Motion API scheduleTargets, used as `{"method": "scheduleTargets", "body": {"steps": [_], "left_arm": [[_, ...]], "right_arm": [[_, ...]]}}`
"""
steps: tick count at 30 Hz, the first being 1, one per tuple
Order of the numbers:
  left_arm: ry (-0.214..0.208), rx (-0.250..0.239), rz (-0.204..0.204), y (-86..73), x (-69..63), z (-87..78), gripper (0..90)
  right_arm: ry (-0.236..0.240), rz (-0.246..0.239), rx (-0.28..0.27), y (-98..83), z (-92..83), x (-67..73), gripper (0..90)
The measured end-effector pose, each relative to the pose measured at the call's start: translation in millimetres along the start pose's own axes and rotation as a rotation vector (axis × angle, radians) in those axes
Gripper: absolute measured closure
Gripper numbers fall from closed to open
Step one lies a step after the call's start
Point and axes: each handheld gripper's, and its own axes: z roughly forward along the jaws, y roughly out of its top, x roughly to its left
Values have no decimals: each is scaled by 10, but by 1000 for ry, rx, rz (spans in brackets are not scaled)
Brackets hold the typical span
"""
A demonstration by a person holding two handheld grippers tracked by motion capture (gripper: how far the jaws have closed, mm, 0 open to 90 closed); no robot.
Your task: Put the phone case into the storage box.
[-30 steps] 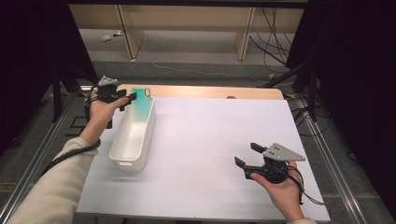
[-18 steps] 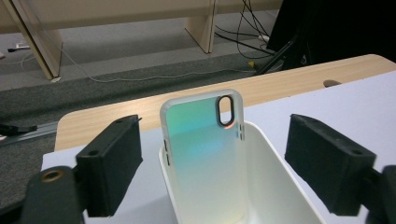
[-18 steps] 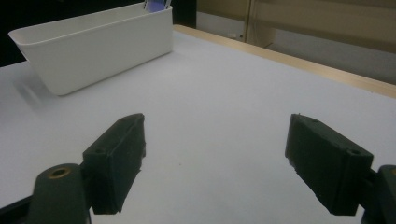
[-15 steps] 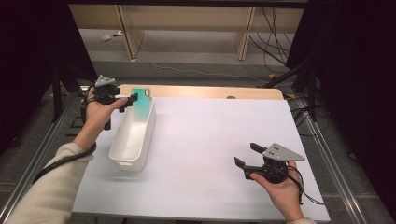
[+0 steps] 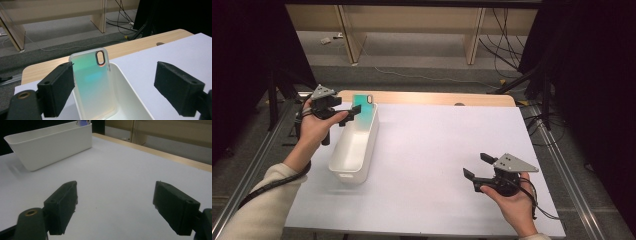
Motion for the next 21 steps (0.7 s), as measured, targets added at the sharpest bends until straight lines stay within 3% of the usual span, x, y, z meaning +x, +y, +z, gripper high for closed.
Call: {"method": "scheduleTargets", "body": {"steps": [13, 14, 18, 21], "left_arm": [[-24, -25, 3, -149, -109, -179, 156], [-25, -26, 4, -153, -112, -187, 156], [-34, -28, 8, -179, -129, -240, 156], [-47, -31, 5, -206, -158, -269, 155]], "right_arm": [[-18, -24, -8, 6, 0, -10, 209], [-9, -2, 6, 5, -4, 4, 209], [-18, -23, -7, 6, -1, -10, 209], [-8, -2, 7, 4, -6, 2, 209]]}}
